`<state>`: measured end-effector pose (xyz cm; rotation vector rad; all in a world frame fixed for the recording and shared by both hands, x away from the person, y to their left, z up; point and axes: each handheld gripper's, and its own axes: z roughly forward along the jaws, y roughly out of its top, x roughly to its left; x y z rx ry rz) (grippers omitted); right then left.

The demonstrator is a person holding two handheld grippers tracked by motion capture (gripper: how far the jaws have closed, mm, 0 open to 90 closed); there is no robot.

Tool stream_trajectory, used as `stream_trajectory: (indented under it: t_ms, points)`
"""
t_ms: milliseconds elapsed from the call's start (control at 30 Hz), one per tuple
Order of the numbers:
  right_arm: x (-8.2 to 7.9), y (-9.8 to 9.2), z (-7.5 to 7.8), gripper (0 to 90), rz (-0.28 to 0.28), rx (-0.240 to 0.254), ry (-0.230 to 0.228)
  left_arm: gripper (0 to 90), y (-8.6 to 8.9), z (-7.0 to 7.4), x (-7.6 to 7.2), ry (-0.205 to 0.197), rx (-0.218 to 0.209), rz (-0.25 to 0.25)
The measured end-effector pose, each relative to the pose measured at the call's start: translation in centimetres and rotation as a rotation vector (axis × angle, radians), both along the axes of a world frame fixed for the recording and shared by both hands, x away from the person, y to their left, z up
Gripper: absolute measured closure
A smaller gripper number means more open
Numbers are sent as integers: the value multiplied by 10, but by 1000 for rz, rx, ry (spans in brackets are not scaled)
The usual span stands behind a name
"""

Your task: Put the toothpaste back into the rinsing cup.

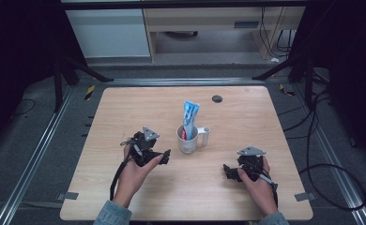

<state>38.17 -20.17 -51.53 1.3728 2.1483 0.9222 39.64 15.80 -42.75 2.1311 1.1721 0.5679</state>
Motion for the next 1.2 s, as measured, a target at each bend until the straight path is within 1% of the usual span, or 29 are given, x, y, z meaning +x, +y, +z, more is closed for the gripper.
stream_trajectory:
  t_ms: [33,67,100,167,200,233,267,333,400,500,800,833,867,933,967,1000,1067,1133,1167,1200]
  points:
    - [0,0,0,5,0,0,0,63,0,0,0,0,0,0]
    - [0,0,0,5,0,0,0,63,4,-3,1,6,-1,4]
    - [0,0,0,5,0,0,0,59,12,-9,5,19,-1,18]
    - [0,0,0,5,0,0,0,60,19,-15,7,26,-3,37]
    - [0,0,0,5,0,0,0,60,19,-15,7,26,-3,37]
    - [0,0,0,5,0,0,0,59,26,-19,9,37,-1,50]
    - [0,0,0,5,0,0,0,59,26,-19,9,37,-1,50]
    - [0,0,0,5,0,0,0,57,34,-24,11,47,10,60]
    - [0,0,0,5,-1,1,1,57,36,-26,11,49,11,65]
    - [0,0,0,5,0,0,0,57,43,-31,13,63,22,84]
    - [0,0,0,5,0,1,0,51,57,-42,14,85,45,107]
    - [0,0,0,5,0,1,0,48,62,-44,14,91,59,116]
    - [0,0,0,5,0,1,0,48,65,-45,14,92,63,122]
    - [0,0,0,5,0,1,0,47,68,-46,15,94,66,130]
    - [0,0,0,5,0,1,0,46,75,-48,16,95,66,147]
    - [0,0,0,5,0,1,0,46,75,-48,16,95,66,147]
    - [0,0,0,5,0,1,0,46,82,-51,18,102,65,156]
    - [0,0,0,5,-1,1,0,46,91,-55,22,104,66,180]
    - [0,0,0,5,-1,1,0,48,91,-55,22,104,66,180]
    - [0,0,0,5,0,1,0,48,94,-57,24,104,67,193]
